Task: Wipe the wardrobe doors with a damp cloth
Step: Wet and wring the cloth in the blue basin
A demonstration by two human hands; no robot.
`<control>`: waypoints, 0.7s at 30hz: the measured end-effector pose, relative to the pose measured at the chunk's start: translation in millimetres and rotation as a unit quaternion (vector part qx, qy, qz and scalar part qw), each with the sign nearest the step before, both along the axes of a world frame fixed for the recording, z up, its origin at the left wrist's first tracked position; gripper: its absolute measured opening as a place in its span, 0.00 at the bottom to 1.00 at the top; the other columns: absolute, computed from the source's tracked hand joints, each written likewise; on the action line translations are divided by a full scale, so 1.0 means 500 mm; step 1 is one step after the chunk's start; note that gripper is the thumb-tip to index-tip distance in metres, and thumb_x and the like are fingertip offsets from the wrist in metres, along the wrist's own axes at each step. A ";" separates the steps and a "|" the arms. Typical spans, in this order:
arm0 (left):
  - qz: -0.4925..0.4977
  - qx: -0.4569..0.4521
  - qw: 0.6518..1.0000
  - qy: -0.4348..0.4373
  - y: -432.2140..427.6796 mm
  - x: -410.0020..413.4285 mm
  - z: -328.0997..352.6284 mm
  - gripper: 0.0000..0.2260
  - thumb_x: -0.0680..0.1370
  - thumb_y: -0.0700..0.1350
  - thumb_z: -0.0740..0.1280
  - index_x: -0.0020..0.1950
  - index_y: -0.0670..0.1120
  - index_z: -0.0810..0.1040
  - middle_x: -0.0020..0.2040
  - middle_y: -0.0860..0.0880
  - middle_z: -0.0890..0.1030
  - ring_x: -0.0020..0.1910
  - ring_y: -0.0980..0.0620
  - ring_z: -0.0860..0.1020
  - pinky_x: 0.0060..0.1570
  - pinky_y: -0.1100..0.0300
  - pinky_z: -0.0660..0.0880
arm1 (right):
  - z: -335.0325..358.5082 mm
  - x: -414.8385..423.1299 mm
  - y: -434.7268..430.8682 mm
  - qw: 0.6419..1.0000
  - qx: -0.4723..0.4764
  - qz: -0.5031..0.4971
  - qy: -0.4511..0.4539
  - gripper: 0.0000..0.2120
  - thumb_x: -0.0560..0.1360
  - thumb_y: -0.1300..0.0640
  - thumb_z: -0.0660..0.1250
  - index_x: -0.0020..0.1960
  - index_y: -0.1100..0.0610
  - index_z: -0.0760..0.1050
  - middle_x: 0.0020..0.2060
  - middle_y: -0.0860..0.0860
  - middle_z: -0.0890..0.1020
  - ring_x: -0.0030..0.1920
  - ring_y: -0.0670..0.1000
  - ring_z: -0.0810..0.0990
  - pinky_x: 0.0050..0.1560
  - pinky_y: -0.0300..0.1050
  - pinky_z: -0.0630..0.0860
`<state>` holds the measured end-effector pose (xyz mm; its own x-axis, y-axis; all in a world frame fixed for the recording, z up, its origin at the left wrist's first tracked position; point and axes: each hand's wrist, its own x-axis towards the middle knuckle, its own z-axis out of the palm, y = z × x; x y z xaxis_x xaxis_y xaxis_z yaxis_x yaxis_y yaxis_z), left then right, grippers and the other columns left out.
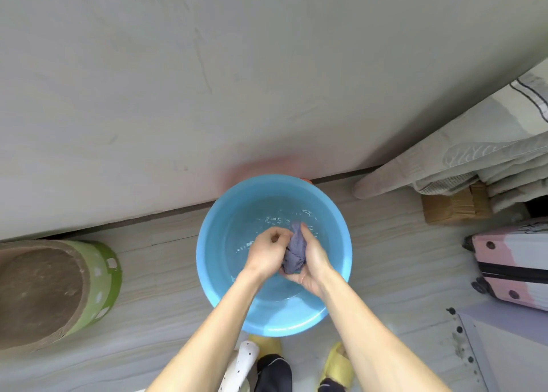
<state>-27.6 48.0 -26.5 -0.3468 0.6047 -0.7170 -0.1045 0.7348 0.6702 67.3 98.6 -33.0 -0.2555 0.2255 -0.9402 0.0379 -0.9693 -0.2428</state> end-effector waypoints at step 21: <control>-0.385 -0.020 0.747 0.542 -0.216 -0.156 -0.063 0.27 0.69 0.45 0.67 0.69 0.44 0.79 0.76 0.40 0.69 0.80 0.43 0.56 0.72 0.37 0.51 | 0.029 0.056 -0.003 0.979 0.164 0.059 -0.108 0.09 0.80 0.65 0.64 0.58 0.57 0.70 0.37 0.55 0.76 0.39 0.59 0.83 0.43 0.54 0.80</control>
